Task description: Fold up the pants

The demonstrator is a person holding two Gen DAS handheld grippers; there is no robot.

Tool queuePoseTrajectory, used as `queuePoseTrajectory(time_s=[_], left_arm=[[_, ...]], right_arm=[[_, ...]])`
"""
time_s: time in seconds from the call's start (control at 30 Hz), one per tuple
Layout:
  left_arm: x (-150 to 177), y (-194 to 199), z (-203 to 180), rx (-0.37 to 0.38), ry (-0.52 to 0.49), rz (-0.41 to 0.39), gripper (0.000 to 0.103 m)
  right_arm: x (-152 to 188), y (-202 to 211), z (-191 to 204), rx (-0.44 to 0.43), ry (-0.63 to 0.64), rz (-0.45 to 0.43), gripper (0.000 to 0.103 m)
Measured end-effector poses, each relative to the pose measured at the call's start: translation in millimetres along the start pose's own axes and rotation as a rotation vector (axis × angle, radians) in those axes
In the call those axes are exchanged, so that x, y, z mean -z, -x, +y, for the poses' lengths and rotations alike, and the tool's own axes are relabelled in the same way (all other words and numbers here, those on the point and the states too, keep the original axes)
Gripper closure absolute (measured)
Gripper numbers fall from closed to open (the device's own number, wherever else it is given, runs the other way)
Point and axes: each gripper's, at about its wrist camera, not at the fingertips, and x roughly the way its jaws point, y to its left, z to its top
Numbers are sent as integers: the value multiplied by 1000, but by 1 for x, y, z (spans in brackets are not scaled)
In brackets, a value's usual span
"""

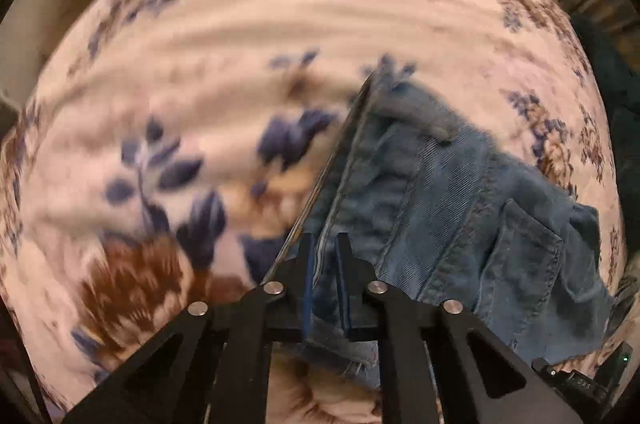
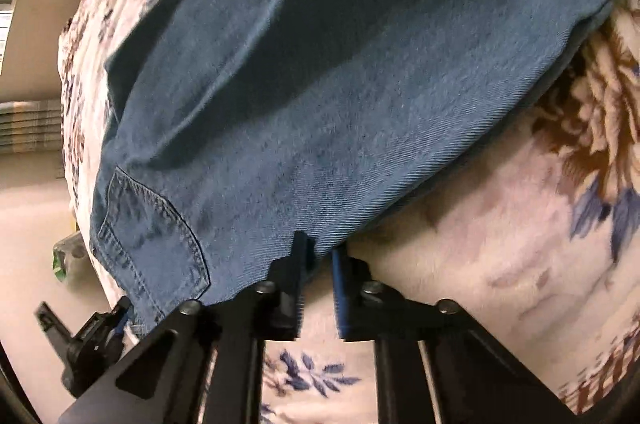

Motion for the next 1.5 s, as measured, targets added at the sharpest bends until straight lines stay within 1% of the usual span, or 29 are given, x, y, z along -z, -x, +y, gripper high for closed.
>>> queuePoseTrajectory(time_s=[0.07, 0.13, 0.17, 0.2, 0.3, 0.37, 0.4, 0.43, 0.47, 0.5, 0.53, 0.57, 0.63, 0.67, 0.73, 0.8, 0.87, 0.9, 0.93, 1.0, 1.03, 1.07, 1.1, 1.17, 1.2, 1.23, 1.33, 1.4, 1.5], left_arm=[[-9, 12, -2, -4, -12, -45, 98], [-17, 18, 4, -55, -27, -78, 98], [-21, 16, 8, -85, -29, -77, 98], [-22, 11, 16, -82, -27, -50, 98], [-19, 3, 27, 10, 20, 18, 94], [-13, 6, 21, 38, 8, 38, 77], [-6, 9, 18, 45, -2, 35, 72], [-4, 11, 16, 43, -4, 35, 63], [3, 13, 15, 38, 7, 39, 58], [6, 15, 13, 34, 24, 42, 58], [12, 17, 12, 38, 46, 48, 58], [21, 21, 7, 55, 66, 52, 57], [32, 28, -1, 31, 72, 33, 51], [36, 31, -7, 28, 72, 22, 50], [44, 32, -17, 43, 90, 25, 50], [46, 29, -29, 30, 93, 26, 50], [46, 29, -44, -2, 65, 2, 50], [46, 29, -53, -19, 42, -3, 50], [46, 29, -62, -31, 19, -5, 50], [46, 30, -86, -55, -39, -11, 50], [45, 30, -96, -64, -58, -11, 50], [44, 29, -110, -50, -83, -8, 50], [42, 28, -119, -37, -98, -4, 50], [35, 24, -138, -25, -124, 11, 50], [29, 21, -148, -12, -131, 27, 50], [23, 16, -156, -4, -133, 49, 50], [6, 2, -171, 20, -97, 99, 50], [-6, -8, -176, 17, -60, 134, 50], [-22, -23, -181, 16, 10, 193, 50]], right_arm=[[4, 8, 2, -18, 5, -28, 94], [10, 17, 6, -34, 29, -54, 94], [11, 20, 5, -40, 36, -63, 94], [14, 17, 4, -28, 56, -60, 95], [12, -5, -6, -20, 63, 25, 94], [9, -6, -9, -52, 58, 41, 94], [7, -2, -11, -83, 46, 46, 93], [5, 1, -13, -92, 39, 46, 91], [4, 6, -17, -89, 29, 40, 88], [3, 14, -24, -83, 9, 22, 82], [0, 23, -34, -89, -24, -7, 80], [-4, 34, -46, -81, -63, -43, 80], [-14, 50, -67, -67, -128, -100, 80], [-22, 57, -80, -65, -166, -126, 80], [-43, 65, -108, -53, -230, -146, 80], [-58, 66, -120, -78, -268, -160, 80], [-75, 61, -124, -42, -236, -147, 80], [-80, 51, -122, -1, -226, -116, 80], [-85, 41, -128, 21, -248, -56, 78], [-90, 44, -133, 1, -264, -20, 77], [-92, 50, -128, 24, -226, -13, 73], [-92, 61, -121, 63, -165, -15, 73], [-91, 70, -114, 71, -123, -22, 73], [-93, 88, -90, 65, -34, -18, 62], [-96, 94, -75, 61, 12, -11, 48], [-102, 97, -56, 45, 63, 3, 37], [-127, 89, 9, -47, 215, 62, 36], [-148, 68, 63, -99, 357, 128, 36], [-167, 21, 146, -89, 564, 220, 36]])
